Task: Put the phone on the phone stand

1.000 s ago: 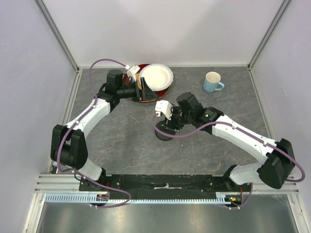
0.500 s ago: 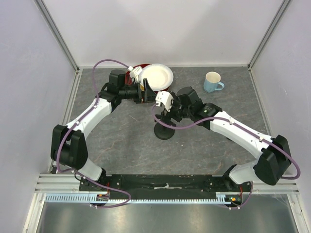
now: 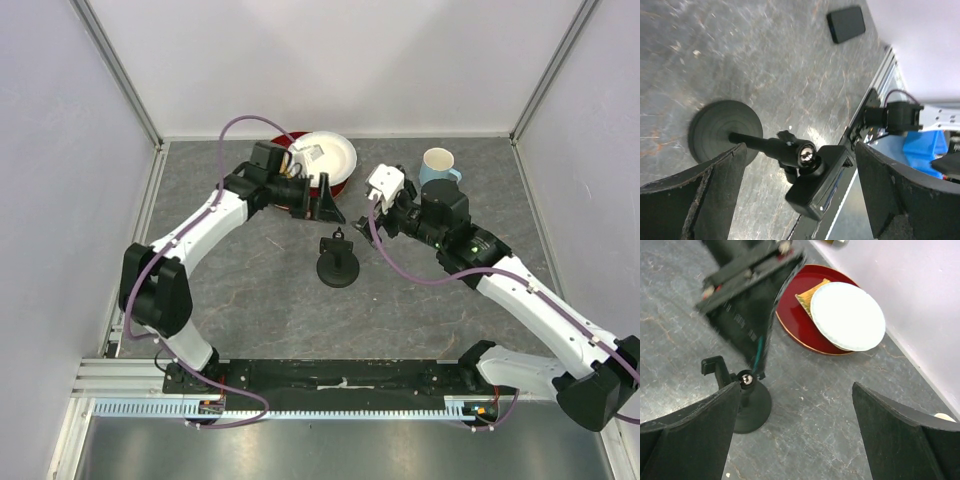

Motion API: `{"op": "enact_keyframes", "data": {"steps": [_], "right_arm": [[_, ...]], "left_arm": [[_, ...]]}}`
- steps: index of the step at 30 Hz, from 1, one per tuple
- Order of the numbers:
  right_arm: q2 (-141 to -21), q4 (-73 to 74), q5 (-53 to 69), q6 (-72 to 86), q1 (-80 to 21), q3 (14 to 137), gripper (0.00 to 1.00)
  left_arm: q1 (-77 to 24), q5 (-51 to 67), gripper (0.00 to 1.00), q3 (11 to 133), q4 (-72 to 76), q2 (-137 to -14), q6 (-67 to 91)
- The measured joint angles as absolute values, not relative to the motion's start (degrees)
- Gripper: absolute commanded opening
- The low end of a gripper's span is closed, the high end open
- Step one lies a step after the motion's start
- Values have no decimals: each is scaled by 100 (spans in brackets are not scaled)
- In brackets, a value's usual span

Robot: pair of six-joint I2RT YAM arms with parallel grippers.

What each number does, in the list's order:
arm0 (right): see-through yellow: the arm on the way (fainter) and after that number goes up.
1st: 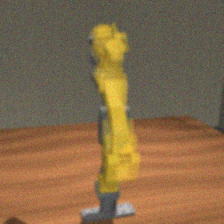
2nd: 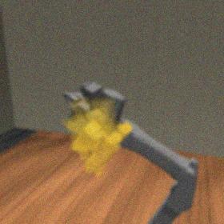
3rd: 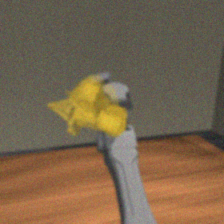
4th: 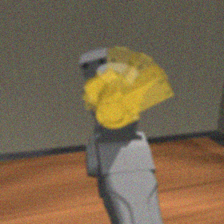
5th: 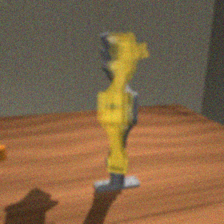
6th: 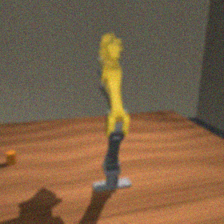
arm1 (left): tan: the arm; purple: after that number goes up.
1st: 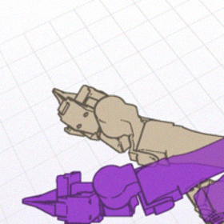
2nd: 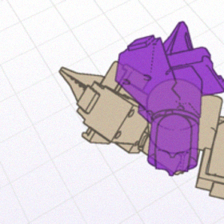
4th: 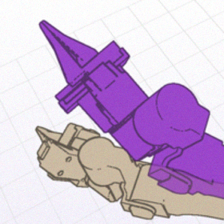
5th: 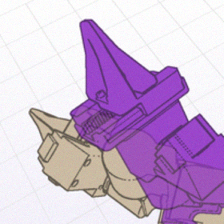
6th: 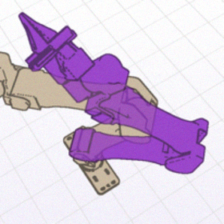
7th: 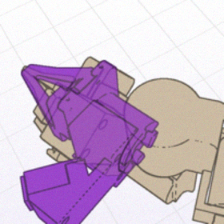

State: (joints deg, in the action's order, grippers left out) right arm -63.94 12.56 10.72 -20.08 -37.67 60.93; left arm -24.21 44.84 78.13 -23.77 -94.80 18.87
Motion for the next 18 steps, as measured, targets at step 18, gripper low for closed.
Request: {"op": "enact_keyframes", "data": {"steps": [18], "right_arm": [[-6506, 1035, 1044, -1837, -3581, 5940, 98]], "left_arm": [[-2961, 4368, 57, 7999, -3157, -9789, 1275]]}}
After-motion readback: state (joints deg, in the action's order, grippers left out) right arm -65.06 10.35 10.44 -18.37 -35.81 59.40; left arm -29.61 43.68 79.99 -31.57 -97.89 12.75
